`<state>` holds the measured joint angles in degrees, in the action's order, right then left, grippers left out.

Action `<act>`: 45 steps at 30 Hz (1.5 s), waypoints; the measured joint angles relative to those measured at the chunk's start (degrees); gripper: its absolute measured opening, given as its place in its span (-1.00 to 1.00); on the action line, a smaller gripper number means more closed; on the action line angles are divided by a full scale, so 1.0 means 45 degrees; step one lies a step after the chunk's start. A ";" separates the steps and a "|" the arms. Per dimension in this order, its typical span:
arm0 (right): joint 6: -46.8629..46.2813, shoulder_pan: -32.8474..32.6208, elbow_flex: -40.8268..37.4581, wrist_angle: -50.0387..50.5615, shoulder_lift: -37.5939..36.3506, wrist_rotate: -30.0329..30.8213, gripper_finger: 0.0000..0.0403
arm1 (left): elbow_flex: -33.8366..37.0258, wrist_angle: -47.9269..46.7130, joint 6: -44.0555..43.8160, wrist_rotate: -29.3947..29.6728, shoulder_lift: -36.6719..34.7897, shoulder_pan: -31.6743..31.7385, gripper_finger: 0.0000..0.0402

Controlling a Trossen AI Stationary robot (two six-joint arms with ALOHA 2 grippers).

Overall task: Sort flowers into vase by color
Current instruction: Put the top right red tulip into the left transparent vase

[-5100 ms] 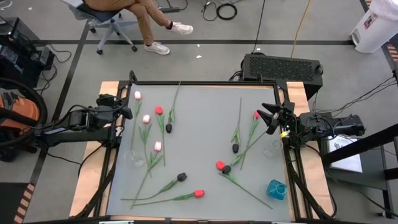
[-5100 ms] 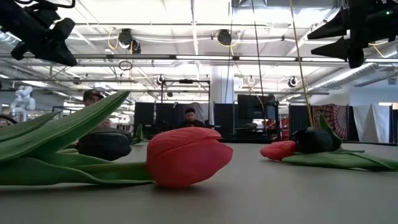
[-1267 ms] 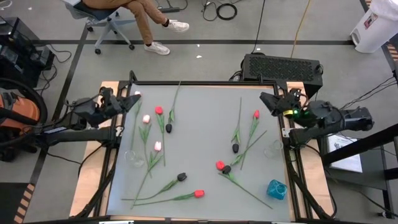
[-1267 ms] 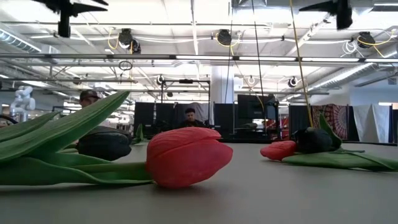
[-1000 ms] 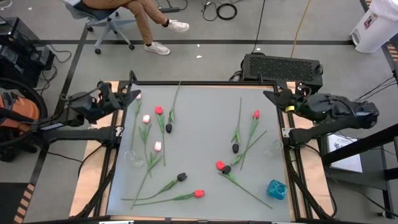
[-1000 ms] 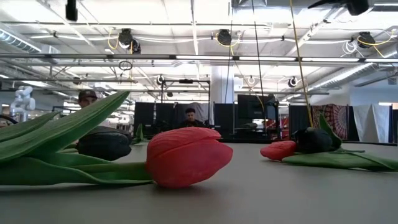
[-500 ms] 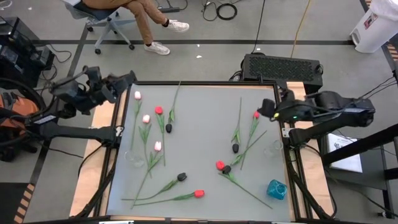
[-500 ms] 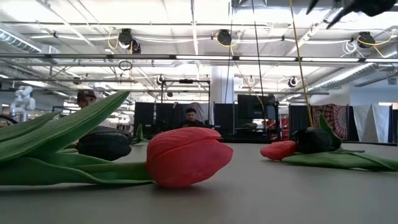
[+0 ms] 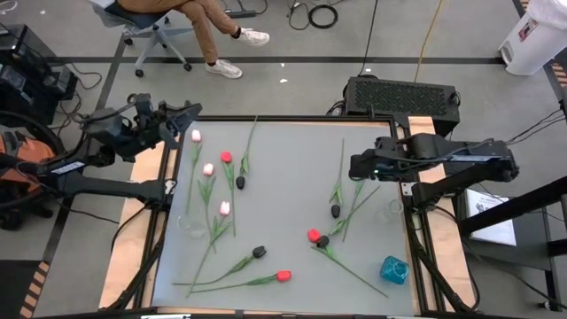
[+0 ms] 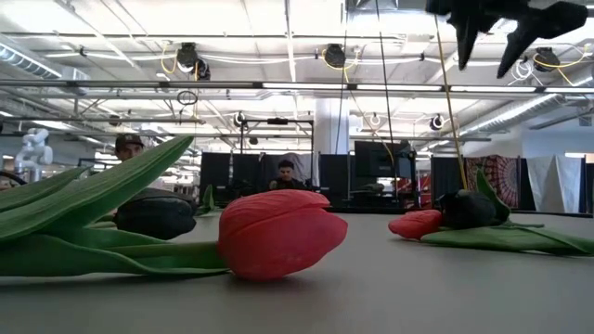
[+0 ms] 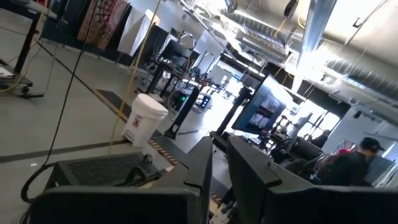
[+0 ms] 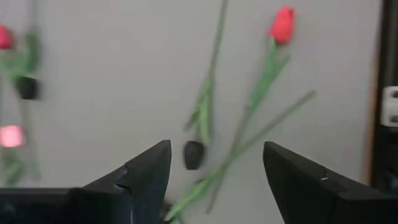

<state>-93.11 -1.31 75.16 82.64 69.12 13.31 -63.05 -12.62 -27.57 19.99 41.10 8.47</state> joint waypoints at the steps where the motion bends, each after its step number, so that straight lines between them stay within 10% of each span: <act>1: 0.0143 0.0068 0.0000 0.0130 0.0183 -0.0045 0.23 | 0.0000 0.0000 0.0000 0.0000 0.0019 0.0000 -0.72; 21: 0.3734 0.1755 -0.0355 0.0365 0.2225 0.0377 0.23 | 0.0000 0.0000 0.0000 -0.0879 0.0006 0.0004 -0.72; 45: 0.2179 0.2139 -0.7953 -0.4828 -0.1078 -0.1331 0.23 | 0.0000 -0.0078 0.0000 -0.0953 0.0174 0.0003 -0.72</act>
<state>-83.31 8.32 39.37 60.91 64.27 7.32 -63.05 -12.97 -27.57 15.70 41.88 8.49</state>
